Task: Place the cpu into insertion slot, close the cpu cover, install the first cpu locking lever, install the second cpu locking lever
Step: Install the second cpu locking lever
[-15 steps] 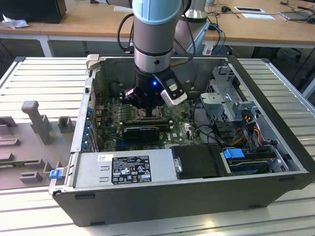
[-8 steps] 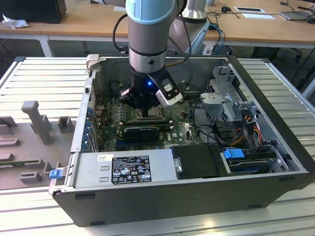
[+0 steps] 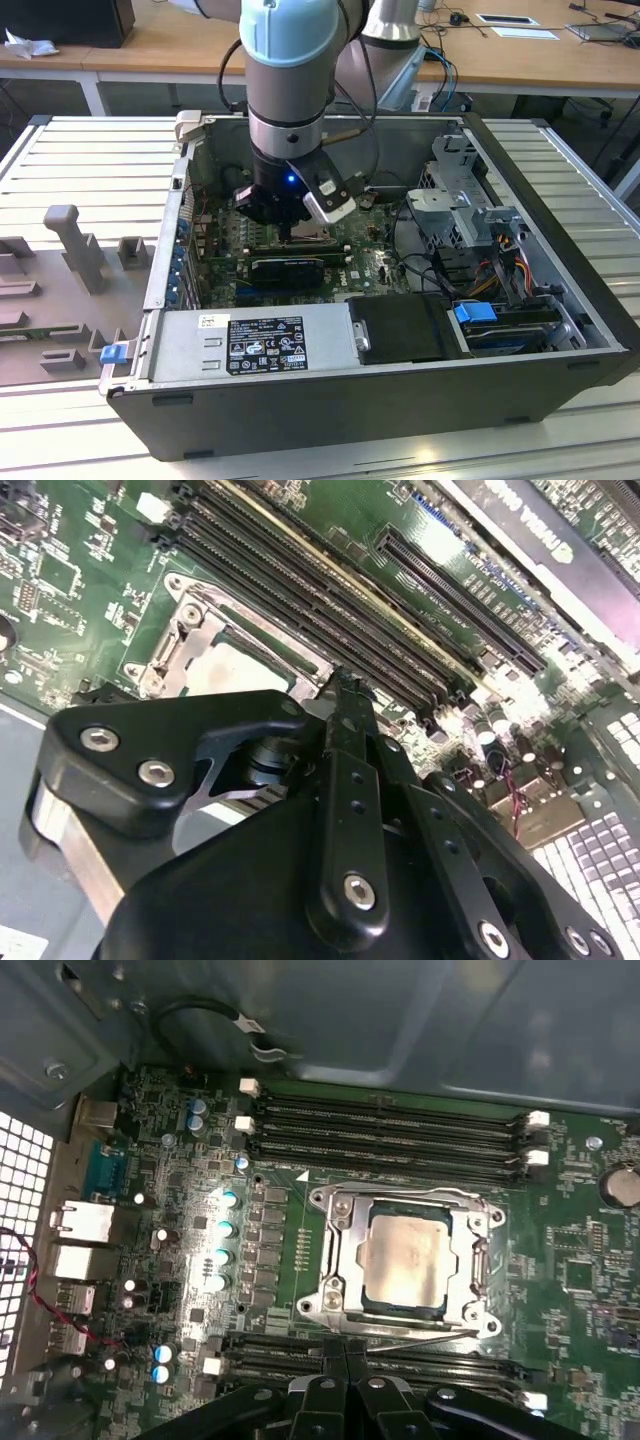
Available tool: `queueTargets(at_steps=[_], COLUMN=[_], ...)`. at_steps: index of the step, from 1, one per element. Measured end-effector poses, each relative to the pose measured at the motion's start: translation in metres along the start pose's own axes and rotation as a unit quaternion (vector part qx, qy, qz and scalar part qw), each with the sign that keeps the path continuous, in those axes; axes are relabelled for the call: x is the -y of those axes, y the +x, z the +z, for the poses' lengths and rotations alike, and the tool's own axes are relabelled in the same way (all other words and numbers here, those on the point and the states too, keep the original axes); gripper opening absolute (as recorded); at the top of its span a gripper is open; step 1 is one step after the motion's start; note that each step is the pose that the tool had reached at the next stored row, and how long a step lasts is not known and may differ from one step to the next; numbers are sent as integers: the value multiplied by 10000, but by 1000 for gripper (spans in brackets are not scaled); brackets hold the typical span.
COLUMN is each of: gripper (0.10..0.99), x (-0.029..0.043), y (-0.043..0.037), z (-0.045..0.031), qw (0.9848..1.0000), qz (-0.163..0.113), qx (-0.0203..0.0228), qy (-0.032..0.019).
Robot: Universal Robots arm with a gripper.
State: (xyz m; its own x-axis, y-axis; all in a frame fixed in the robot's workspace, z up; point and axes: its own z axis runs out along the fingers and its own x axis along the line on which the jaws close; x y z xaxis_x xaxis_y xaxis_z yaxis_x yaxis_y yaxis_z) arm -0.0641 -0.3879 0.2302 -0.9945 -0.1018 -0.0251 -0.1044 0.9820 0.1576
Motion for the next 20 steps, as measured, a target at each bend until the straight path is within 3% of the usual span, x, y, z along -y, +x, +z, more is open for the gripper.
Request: queueTargets(at_steps=[2, 6, 9, 13, 17, 20], gripper=[106, 106, 106, 106, 106, 106], x=[10, 17, 23, 62, 78, 101], y=[17, 33, 36, 49, 80, 106], z=[67, 118, 127, 136, 144, 153], qw=[10000, 10000, 10000, 9996, 9994, 9991], qz=[1, 2, 1, 3, 2, 4], qx=[2, 9, 11, 31, 37, 48], qy=[-16, -85, -89, -266, -330, -430])
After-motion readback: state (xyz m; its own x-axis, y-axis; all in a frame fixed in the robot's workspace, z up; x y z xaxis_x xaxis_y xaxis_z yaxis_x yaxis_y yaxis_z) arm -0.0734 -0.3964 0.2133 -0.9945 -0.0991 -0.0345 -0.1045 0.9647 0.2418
